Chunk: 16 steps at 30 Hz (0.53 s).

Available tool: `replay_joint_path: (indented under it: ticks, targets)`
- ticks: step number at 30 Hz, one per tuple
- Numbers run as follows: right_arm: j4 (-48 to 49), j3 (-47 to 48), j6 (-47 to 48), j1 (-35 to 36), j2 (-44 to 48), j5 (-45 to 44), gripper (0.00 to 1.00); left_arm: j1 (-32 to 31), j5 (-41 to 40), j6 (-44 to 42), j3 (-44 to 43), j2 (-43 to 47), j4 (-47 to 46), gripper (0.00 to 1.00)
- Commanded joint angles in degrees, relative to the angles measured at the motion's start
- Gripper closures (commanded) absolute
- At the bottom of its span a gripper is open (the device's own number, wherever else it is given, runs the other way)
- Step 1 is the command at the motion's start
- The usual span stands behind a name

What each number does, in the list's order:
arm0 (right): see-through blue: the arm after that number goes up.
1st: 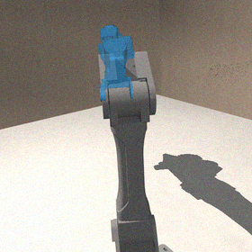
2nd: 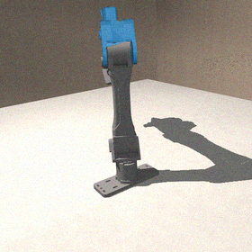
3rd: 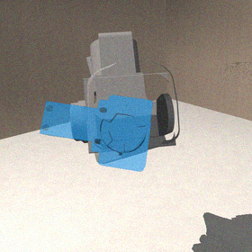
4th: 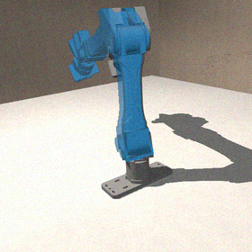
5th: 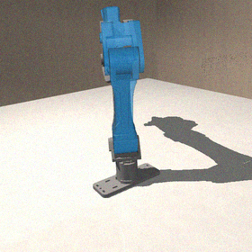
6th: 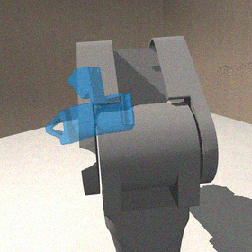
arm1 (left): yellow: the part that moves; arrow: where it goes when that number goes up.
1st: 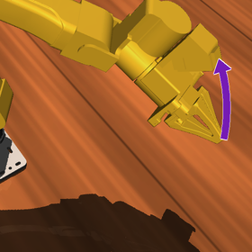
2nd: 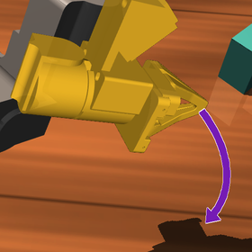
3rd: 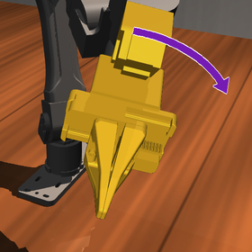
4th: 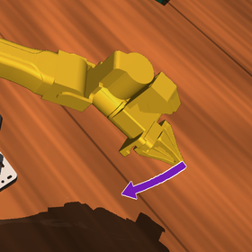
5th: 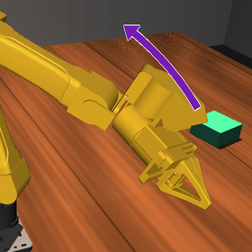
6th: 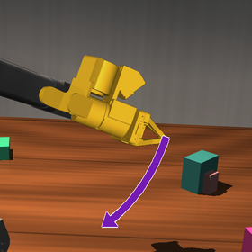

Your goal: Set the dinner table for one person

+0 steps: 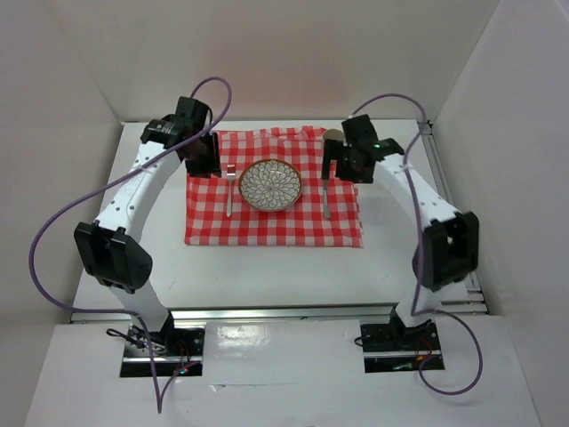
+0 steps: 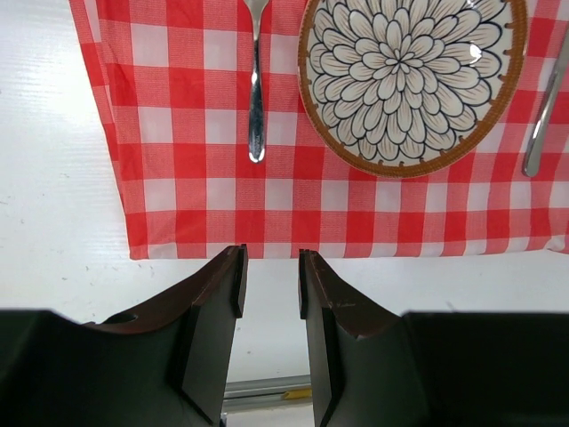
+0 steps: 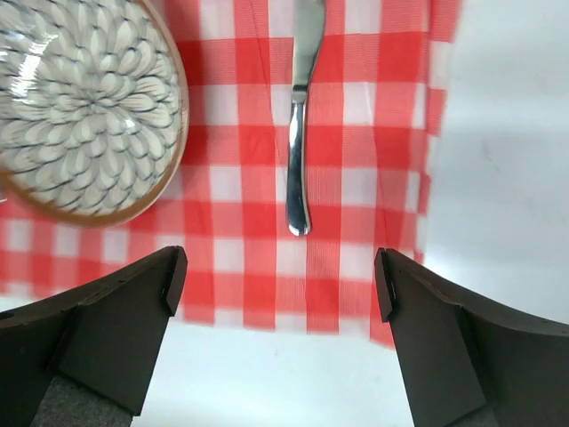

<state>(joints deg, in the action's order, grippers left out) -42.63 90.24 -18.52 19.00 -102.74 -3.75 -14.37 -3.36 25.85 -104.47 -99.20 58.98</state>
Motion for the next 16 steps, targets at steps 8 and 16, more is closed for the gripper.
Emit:
replay_joint_path:
  ticks: [8, 16]
  targets:
    - [-3.06, -18.16, -15.40, -11.61, 26.71, -13.65, 0.00, 0.22, 2.04, 3.15, 4.79, 9.19, -4.75, 0.53]
    - [-5.11, -16.75, -14.79, -13.56, 28.81, -14.36, 0.00, 0.22, 2.74, 4.30, 8.40, 11.75, -7.13, 0.53]
